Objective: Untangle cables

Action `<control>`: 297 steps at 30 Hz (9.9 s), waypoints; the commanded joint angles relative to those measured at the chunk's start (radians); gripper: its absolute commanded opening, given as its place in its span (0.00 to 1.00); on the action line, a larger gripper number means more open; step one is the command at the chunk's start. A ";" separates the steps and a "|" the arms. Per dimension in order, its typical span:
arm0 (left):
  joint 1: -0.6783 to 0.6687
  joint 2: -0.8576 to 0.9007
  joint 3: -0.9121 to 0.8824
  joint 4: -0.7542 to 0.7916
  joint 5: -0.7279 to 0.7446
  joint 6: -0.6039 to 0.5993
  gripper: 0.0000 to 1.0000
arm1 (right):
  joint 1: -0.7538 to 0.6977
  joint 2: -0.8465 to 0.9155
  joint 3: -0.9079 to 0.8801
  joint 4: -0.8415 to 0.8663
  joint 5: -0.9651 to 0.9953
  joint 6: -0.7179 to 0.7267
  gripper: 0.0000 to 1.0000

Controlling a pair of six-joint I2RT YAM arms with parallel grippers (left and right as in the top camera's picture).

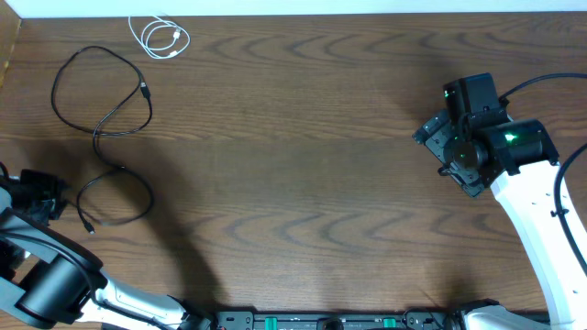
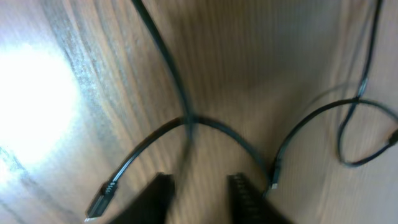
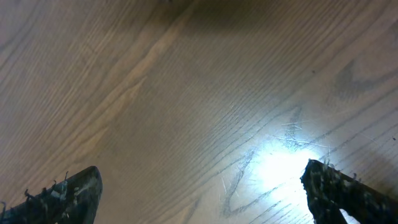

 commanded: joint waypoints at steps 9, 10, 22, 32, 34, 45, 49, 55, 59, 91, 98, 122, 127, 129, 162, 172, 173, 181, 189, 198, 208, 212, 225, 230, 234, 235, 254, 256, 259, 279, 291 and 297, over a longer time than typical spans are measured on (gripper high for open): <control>0.006 -0.103 0.037 -0.031 -0.059 -0.011 0.71 | 0.004 -0.003 -0.003 -0.002 0.019 -0.011 0.99; 0.005 -0.114 0.037 -0.027 -0.058 -0.011 0.70 | 0.004 -0.003 -0.003 -0.002 0.019 -0.011 0.99; -0.166 -0.107 0.036 0.088 -0.053 0.108 0.62 | 0.004 -0.003 -0.003 -0.002 0.019 -0.011 0.99; -0.325 -0.024 0.031 0.255 -0.232 0.169 0.62 | 0.004 -0.003 -0.003 -0.002 0.019 -0.011 0.99; -0.327 0.022 0.031 0.292 -0.247 0.191 0.62 | 0.004 -0.003 -0.003 -0.002 0.019 -0.011 0.99; -0.325 0.170 0.031 0.370 -0.230 0.274 0.53 | 0.004 -0.003 -0.003 -0.002 0.019 -0.011 0.99; -0.325 0.199 0.031 0.377 -0.178 0.274 0.34 | 0.004 -0.003 -0.003 -0.002 0.019 -0.011 0.99; -0.326 0.202 0.031 0.419 -0.045 0.244 0.08 | 0.004 -0.003 -0.003 -0.002 0.019 -0.011 0.99; -0.326 0.202 0.031 0.479 -0.019 0.148 0.08 | 0.004 -0.003 -0.003 -0.002 0.019 -0.011 0.99; -0.131 -0.082 0.010 -0.020 -0.446 -0.116 0.62 | 0.004 -0.003 -0.003 -0.002 0.019 -0.011 0.99; 0.037 -0.045 -0.054 -0.080 -0.444 -0.141 0.72 | 0.004 -0.003 -0.003 -0.002 0.019 -0.011 0.99; 0.220 0.109 -0.057 -0.014 -0.373 -0.192 0.71 | 0.004 -0.003 -0.003 -0.002 0.019 -0.011 0.99; 0.220 0.119 -0.057 0.018 -0.284 -0.170 0.50 | 0.004 -0.003 -0.003 -0.002 0.019 -0.011 0.99; 0.217 0.121 -0.057 0.027 -0.283 -0.153 0.39 | 0.004 -0.003 -0.003 -0.002 0.019 -0.011 0.99; 0.084 0.067 -0.002 0.138 -0.182 0.008 0.73 | 0.004 -0.003 -0.003 -0.002 0.019 -0.011 0.99; 0.075 -0.212 0.003 0.118 -0.088 -0.023 0.86 | 0.004 -0.003 -0.003 -0.002 0.019 -0.011 0.99; 0.072 -0.232 0.003 0.118 -0.057 -0.038 0.88 | 0.004 -0.003 -0.003 -0.002 0.019 -0.011 0.99; -0.113 -0.330 0.002 0.158 0.359 -0.185 0.98 | 0.004 -0.003 -0.003 -0.002 0.019 -0.011 0.99; -0.591 -0.328 -0.002 0.059 0.244 0.047 0.98 | 0.004 -0.003 -0.003 -0.002 0.019 -0.011 0.99; -1.075 -0.332 -0.002 -0.106 -0.029 0.198 0.98 | 0.004 -0.003 -0.003 -0.002 0.019 -0.011 0.99; -1.229 -0.583 -0.002 -0.169 -0.219 0.142 0.98 | 0.004 -0.003 -0.003 -0.002 0.019 -0.011 0.99; -1.240 -0.742 -0.019 -0.256 -0.319 0.134 0.98 | 0.004 -0.003 -0.003 -0.002 0.019 -0.011 0.99; -1.240 -0.979 -0.054 -0.541 -0.366 0.134 0.98 | 0.004 -0.003 -0.003 -0.002 0.019 -0.011 0.99; -1.240 -0.975 -0.054 -0.596 -0.366 0.134 0.98 | 0.004 -0.005 -0.003 -0.002 0.019 -0.011 0.99; -1.240 -0.975 -0.054 -0.597 -0.366 0.134 0.98 | 0.004 -0.005 -0.003 -0.002 0.019 -0.011 0.99; -1.240 -0.975 -0.054 -0.597 -0.366 0.134 0.98 | 0.004 -0.005 -0.003 -0.002 0.019 -0.011 0.99; -1.240 -0.974 -0.054 -0.597 -0.366 0.134 0.98 | 0.004 -0.005 -0.003 -0.002 0.019 -0.011 0.99; -1.240 -0.974 -0.055 -0.597 -0.366 0.134 0.98 | 0.004 -0.005 -0.003 -0.002 0.019 -0.011 0.99; -1.240 -0.974 -0.055 -0.597 -0.366 0.134 0.98 | 0.004 -0.005 -0.003 -0.002 0.019 -0.011 0.99; -1.240 -0.974 -0.055 -0.597 -0.366 0.134 0.98 | 0.004 -0.005 -0.003 -0.002 0.035 -0.011 0.99; -1.240 -0.974 -0.054 -0.597 -0.366 0.134 0.98 | 0.003 -0.004 -0.003 -0.018 0.057 -0.011 0.99; -1.240 -0.974 -0.055 -0.597 -0.366 0.134 0.98 | 0.003 -0.004 -0.003 -0.027 0.080 -0.029 0.99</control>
